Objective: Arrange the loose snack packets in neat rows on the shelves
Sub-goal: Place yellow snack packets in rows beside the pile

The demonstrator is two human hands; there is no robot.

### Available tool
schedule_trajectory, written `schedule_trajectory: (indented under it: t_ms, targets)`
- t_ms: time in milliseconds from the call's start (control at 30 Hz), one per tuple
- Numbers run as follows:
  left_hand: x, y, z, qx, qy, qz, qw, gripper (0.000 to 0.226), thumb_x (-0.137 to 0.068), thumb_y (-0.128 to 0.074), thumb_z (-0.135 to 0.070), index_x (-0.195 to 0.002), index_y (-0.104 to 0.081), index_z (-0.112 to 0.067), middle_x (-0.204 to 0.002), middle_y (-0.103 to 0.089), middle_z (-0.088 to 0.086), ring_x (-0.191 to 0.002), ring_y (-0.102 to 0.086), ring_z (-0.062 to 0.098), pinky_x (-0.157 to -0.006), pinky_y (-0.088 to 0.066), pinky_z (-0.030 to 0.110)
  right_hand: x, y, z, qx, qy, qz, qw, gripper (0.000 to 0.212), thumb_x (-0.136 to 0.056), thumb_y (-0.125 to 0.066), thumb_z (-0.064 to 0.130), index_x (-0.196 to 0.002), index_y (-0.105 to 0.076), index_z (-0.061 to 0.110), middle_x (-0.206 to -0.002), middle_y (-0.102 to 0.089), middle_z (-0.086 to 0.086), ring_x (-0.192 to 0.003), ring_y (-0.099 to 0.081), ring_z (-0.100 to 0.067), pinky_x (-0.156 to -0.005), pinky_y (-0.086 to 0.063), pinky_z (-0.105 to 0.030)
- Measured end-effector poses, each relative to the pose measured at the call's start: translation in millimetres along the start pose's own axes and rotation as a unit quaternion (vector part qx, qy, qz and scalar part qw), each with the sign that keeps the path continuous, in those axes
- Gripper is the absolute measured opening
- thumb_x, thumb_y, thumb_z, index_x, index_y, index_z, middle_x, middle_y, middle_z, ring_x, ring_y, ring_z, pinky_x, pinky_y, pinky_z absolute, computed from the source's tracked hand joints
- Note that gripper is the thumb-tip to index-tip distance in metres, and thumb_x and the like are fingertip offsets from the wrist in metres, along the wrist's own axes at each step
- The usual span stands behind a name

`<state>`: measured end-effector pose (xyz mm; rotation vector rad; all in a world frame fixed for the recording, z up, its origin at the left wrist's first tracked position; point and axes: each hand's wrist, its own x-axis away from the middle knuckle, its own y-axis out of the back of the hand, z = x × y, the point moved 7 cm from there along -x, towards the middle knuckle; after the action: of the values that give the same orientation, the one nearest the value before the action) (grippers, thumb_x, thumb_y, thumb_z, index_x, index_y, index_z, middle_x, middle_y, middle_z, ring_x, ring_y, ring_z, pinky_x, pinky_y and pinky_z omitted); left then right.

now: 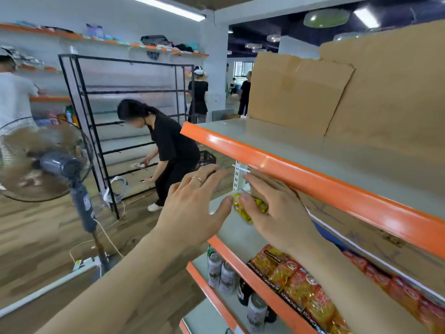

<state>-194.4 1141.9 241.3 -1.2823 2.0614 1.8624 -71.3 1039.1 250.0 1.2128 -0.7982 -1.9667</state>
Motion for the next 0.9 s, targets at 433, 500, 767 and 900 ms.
schedule_trajectory:
  t_ms: [433,500,767,900]
  targets:
    - [-43,-141,65,0.005,0.005,0.121,0.993,0.067,-0.085,-0.029,-0.064,-0.142,-0.045,-0.033,-0.151,-0.042,-0.013,-0.129,-0.048,0.025,-0.098,-0.04,0.044,-36,-80,-85,0.051,-0.05,0.039,0.997,0.04,-0.097,-0.059,0.032,-0.133,-0.061,0.018,-0.135,-0.062,0.003,-0.124,-0.056,-0.018,-0.101,-0.042,-0.033]
    - [-49,-169,74,0.009,0.003,0.155,0.988,0.066,-0.086,-0.032,-0.062,-0.144,-0.043,-0.034,-0.153,-0.039,-0.013,-0.132,-0.045,0.024,-0.101,-0.038,0.043,-45,-95,-100,0.063,-0.069,0.053,0.994,0.043,-0.098,-0.057,0.034,-0.138,-0.057,0.019,-0.141,-0.058,0.003,-0.128,-0.054,-0.018,-0.104,-0.04,-0.032]
    - [-66,-283,98,0.015,-0.025,0.229,0.973,0.058,-0.096,-0.048,-0.052,-0.15,-0.036,-0.032,-0.158,-0.032,-0.011,-0.138,-0.038,0.023,-0.107,-0.033,0.042,-65,-177,-180,0.14,-0.146,0.15,0.968,0.047,-0.098,-0.048,0.044,-0.137,-0.057,0.018,-0.139,-0.059,-0.001,-0.126,-0.055,-0.027,-0.103,-0.044,-0.042]
    - [-58,-337,102,0.007,-0.042,0.252,0.967,0.062,-0.093,-0.046,-0.052,-0.151,-0.035,-0.03,-0.16,-0.031,-0.009,-0.144,-0.029,0.023,-0.111,-0.027,0.043,-65,-220,-227,0.155,-0.181,0.209,0.948,0.053,-0.098,-0.045,0.046,-0.146,-0.047,0.023,-0.15,-0.049,0.0,-0.133,-0.048,-0.026,-0.107,-0.041,-0.042]
